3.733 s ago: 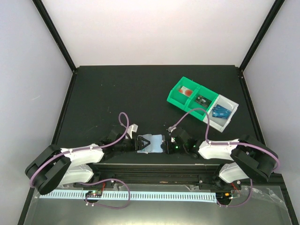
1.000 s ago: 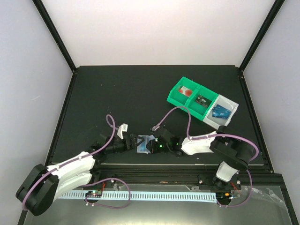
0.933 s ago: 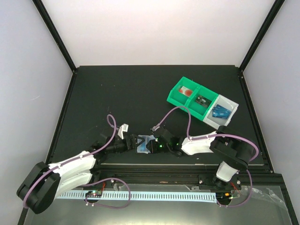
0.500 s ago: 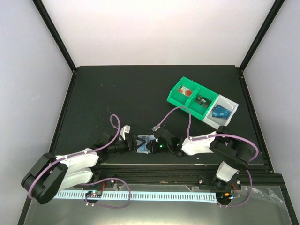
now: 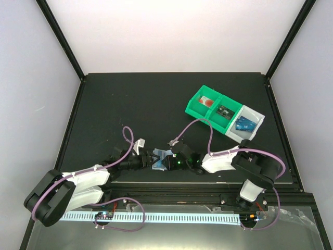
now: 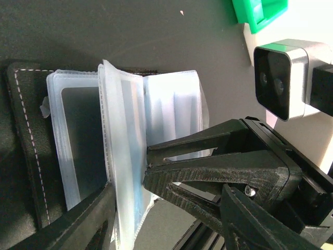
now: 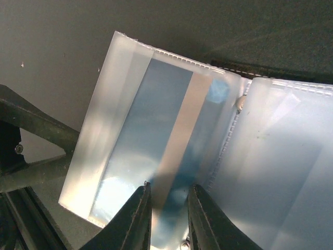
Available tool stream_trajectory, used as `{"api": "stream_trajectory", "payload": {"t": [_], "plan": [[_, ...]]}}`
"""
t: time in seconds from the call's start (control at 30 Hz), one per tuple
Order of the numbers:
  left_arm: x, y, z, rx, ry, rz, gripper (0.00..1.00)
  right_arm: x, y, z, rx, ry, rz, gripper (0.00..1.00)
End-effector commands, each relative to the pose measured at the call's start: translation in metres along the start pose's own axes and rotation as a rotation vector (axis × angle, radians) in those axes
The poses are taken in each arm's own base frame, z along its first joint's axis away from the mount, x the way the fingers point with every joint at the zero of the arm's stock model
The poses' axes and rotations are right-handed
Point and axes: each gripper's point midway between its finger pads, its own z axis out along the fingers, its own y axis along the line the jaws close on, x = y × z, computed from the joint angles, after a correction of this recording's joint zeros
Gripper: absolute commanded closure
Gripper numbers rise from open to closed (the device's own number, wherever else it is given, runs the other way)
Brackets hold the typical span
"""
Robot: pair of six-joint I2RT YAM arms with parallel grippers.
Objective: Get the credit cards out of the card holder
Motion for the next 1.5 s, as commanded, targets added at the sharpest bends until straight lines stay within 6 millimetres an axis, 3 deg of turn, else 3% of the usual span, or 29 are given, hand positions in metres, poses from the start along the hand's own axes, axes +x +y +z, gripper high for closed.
{"api": "stream_trajectory", "payload": {"t": [0.0,0.17,0.4,0.83,1.07,1.23,1.47], "plan": [[-0.009,-0.013,0.001,0.031,-0.014,0.034,0.47,0.023,-0.036,0.006,0.111,0.056,0.010,0.77],[-0.009,-0.015,0.000,0.027,-0.010,0.036,0.62,0.023,-0.036,0.005,0.105,0.050,0.007,0.77],[-0.010,-0.020,0.000,0.031,-0.006,0.040,0.69,0.017,-0.026,0.000,0.053,0.016,-0.003,0.77],[-0.012,-0.032,0.003,0.060,0.001,0.052,0.60,-0.002,-0.012,-0.020,0.011,-0.073,-0.054,0.74],[-0.012,-0.040,0.008,0.081,0.017,0.054,0.56,-0.013,-0.012,-0.046,0.030,-0.137,-0.080,0.71],[-0.012,-0.031,0.010,0.028,0.021,0.059,0.52,-0.020,-0.007,-0.062,0.036,-0.167,-0.100,0.71],[-0.019,-0.014,0.000,-0.050,-0.046,0.030,0.52,-0.019,0.010,-0.050,-0.028,-0.115,-0.071,0.71]]}}
